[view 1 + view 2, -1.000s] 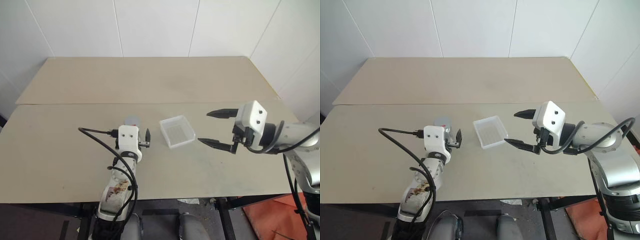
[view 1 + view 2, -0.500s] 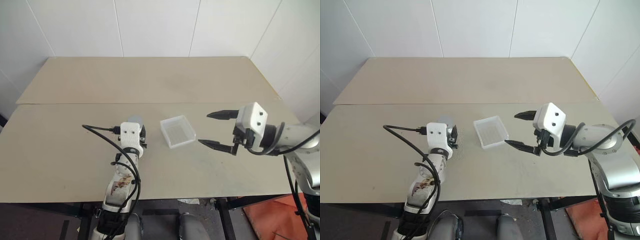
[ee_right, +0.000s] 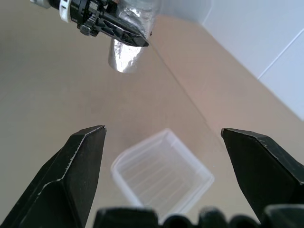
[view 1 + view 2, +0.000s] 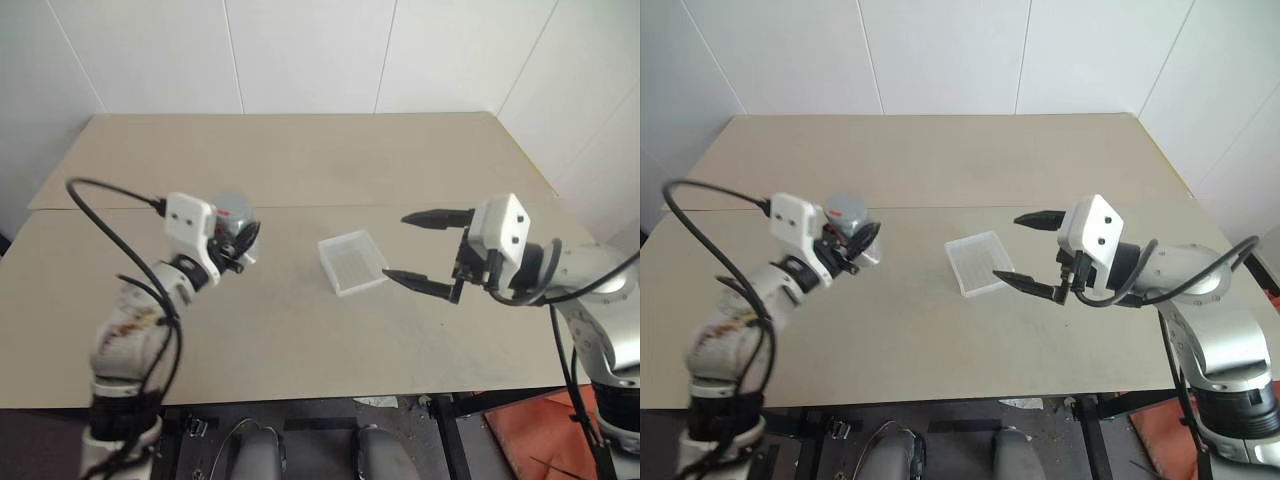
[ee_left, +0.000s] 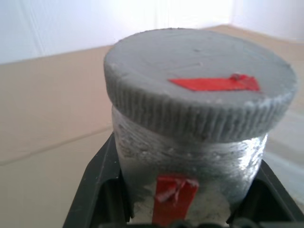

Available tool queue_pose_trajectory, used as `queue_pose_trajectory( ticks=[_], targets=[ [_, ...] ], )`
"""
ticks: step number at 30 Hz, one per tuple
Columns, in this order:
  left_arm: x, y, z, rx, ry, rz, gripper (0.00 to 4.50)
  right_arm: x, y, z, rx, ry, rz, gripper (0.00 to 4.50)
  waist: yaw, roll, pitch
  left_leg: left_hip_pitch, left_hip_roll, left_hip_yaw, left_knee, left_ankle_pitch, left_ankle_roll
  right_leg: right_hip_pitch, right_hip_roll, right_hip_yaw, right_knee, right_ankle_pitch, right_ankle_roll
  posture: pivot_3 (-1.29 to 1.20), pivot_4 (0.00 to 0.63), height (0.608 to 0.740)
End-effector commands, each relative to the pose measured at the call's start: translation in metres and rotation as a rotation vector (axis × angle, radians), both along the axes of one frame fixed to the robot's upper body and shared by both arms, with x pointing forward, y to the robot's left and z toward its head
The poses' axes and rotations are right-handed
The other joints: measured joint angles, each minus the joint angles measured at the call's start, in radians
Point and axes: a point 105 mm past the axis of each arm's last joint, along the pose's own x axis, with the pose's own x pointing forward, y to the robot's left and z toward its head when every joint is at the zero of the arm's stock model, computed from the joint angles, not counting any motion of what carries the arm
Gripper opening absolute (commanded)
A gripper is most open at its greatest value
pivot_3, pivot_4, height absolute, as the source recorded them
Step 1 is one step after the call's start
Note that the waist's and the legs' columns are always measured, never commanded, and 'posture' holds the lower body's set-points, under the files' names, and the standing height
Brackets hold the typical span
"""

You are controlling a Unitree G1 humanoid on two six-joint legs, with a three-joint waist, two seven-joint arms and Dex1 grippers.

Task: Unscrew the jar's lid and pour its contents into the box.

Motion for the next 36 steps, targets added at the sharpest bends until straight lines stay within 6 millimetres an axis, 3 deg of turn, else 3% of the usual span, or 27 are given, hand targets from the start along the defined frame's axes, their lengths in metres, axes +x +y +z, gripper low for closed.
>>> queue_pose_trajectory(
  ticks=[1,4,9,19,36],
  targets=[
    [-0.018,-0.006,0.014,0.009,-0.012,-0.291,1.93,0.005,0.019,0.019,0.039,-0.026,0.065,4.50,-0.003,0.000,0.000,0.000,0.000,0.000,0.000,0.000,0.000,0.000,0.000,0.000,0.000,0.000,0.000,0.00,0.150,0.740],
    [-0.022,-0.008,0.013,0.099,-0.022,-0.442,1.93,0.008,0.039,0.030,0.081,0.010,0.130,4.50,-0.002,0.001,0.000,0.000,0.000,0.000,-0.001,0.000,0.000,-0.001,0.001,0.000,0.001,0.000,0.000,0.00,0.150,0.740],
    [-0.010,-0.028,0.018,0.145,-0.083,-0.613,1.93,0.010,0.071,0.046,0.145,0.109,0.212,4.50,0.011,0.001,0.000,-0.002,0.000,0.000,-0.001,0.000,0.000,-0.001,0.000,-0.001,0.000,0.000,-0.001,0.00,0.150,0.740],
    [-0.004,-0.064,0.020,0.136,-0.144,-0.801,1.93,0.023,0.108,0.048,0.160,0.143,0.203,4.50,-0.003,0.001,0.001,-0.007,0.001,0.000,0.004,0.000,0.000,-0.004,0.001,-0.002,0.004,0.000,-0.001,0.00,0.150,0.740],
    [-0.004,-0.068,0.021,0.175,-0.125,-0.887,1.93,0.023,0.121,0.046,0.167,0.159,0.238,4.50,0.000,0.001,0.001,-0.008,0.002,-0.001,0.004,0.000,0.000,-0.005,0.002,-0.002,0.004,0.000,0.000,0.00,0.150,0.740]
  ],
)
